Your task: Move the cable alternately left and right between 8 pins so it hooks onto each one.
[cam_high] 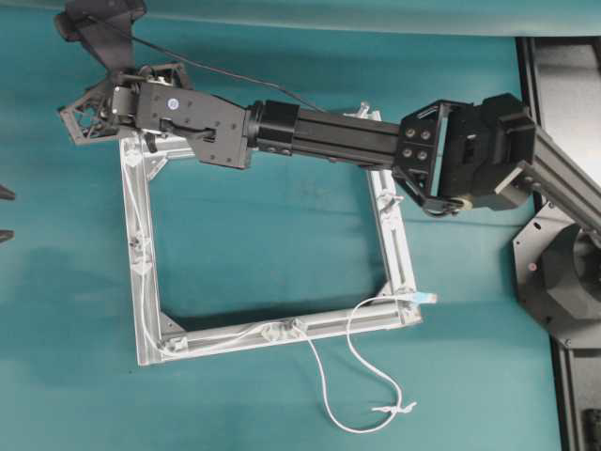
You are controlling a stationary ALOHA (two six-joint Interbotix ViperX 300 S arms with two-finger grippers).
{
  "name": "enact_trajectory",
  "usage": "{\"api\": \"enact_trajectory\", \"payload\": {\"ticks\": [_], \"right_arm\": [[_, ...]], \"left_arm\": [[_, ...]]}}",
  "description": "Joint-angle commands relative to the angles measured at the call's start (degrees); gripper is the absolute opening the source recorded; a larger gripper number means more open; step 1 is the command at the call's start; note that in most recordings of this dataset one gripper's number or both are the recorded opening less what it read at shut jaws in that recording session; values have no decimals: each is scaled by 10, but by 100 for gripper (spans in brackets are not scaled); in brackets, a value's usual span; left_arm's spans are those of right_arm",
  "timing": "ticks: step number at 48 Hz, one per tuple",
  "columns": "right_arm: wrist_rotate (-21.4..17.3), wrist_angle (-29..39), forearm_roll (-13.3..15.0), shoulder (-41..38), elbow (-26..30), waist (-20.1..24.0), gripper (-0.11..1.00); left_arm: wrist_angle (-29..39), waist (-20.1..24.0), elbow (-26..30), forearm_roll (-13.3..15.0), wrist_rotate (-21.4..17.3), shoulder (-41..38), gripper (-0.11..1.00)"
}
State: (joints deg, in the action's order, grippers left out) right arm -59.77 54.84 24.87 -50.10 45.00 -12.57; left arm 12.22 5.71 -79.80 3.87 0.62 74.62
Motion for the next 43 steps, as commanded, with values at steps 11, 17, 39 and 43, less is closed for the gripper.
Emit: {"api": "enact_trajectory", "payload": {"ticks": [11, 17, 39, 43], "right_arm": [[-9, 8, 4, 41, -25, 9, 16], [-20, 5, 10, 70, -76, 14, 16], [-148, -75, 57, 203, -298, 40, 16], [-148, -76, 58, 207, -305, 56, 16]], "left_arm": [[-2, -2, 9, -1, 2, -4, 70], [-1, -2, 9, -2, 3, -4, 70], [-4, -2, 6, -2, 3, -4, 70], [-4, -2, 5, -2, 4, -3, 70]]}}
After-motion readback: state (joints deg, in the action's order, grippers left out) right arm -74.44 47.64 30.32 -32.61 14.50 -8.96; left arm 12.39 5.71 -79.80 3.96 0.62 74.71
